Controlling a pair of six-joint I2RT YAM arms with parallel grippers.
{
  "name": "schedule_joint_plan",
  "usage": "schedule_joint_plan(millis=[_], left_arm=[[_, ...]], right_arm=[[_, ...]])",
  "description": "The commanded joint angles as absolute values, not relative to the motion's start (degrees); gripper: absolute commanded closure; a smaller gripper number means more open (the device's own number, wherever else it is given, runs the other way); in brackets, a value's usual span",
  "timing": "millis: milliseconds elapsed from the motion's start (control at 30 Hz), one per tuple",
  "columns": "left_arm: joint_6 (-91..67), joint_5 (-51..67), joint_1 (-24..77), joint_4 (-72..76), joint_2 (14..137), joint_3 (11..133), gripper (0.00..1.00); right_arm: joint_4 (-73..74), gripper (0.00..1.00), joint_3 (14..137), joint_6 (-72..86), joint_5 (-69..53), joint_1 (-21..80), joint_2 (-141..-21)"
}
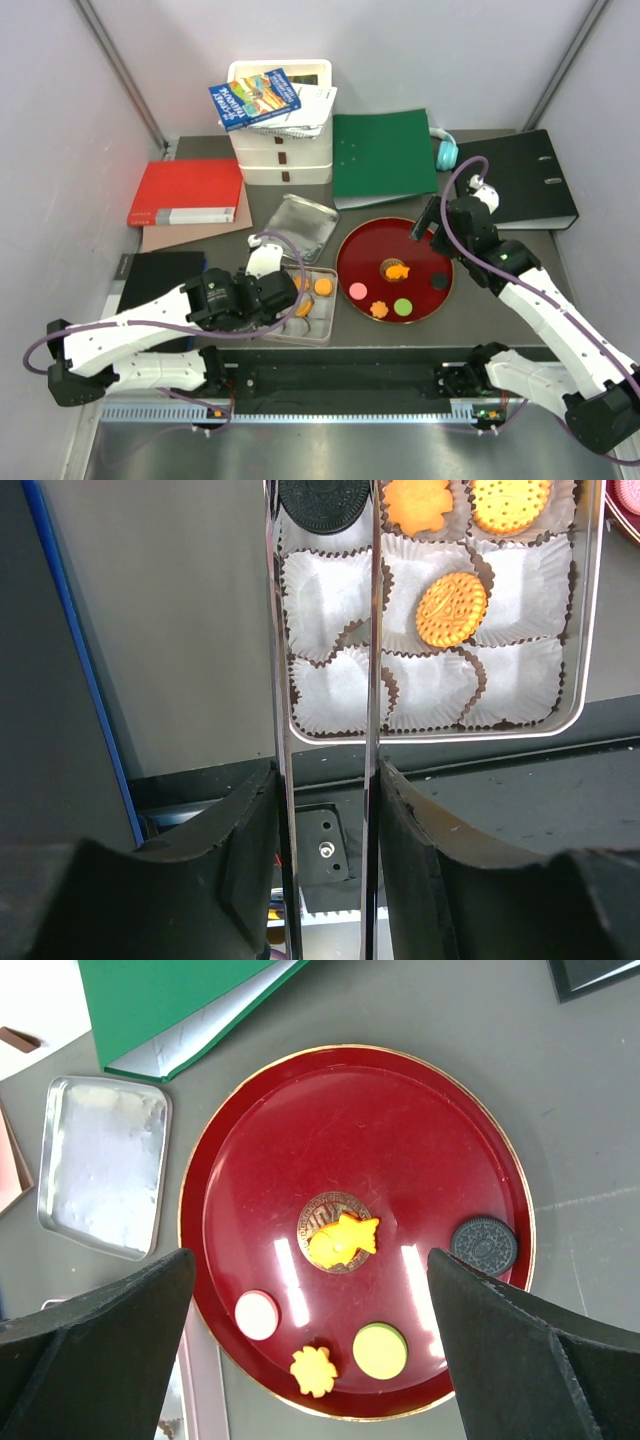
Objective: Pack the cookies
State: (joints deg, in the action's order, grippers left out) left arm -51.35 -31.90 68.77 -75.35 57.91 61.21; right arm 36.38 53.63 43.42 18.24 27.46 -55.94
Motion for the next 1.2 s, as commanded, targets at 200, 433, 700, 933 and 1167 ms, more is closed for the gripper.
schedule_joint_plan(millis=[200, 433, 700, 933, 1167], left_arm=[[-51.42, -34.1, 68.91, -72.95, 59.41, 61.61, 0.52], [-51.42, -35.59, 68.91, -73.92, 59.85, 62.23, 0.44], [-51.42, -38.49, 68.91, -75.32, 59.41, 67.22, 0.42], [-53.87, -47.28, 68.38, -79.97, 60.11, 70.4, 0.58], [-49.15, -46.25, 56.01, -75.27, 64.25, 66.9, 0.68]], right_arm=[[34.98, 0.01, 54.05, 42.19, 18.54, 26.98, -55.99], [35.07, 0.01, 54.05, 42.1, 18.72, 26.98, -56.07], [35.24, 0.01, 54.14, 42.1, 18.9, 26.98, -56.07], [34.63, 0.01, 53.88, 42.36, 18.37, 26.9, -56.25], [34.54, 0.01, 53.09, 42.71, 16.97, 26.98, -56.34]])
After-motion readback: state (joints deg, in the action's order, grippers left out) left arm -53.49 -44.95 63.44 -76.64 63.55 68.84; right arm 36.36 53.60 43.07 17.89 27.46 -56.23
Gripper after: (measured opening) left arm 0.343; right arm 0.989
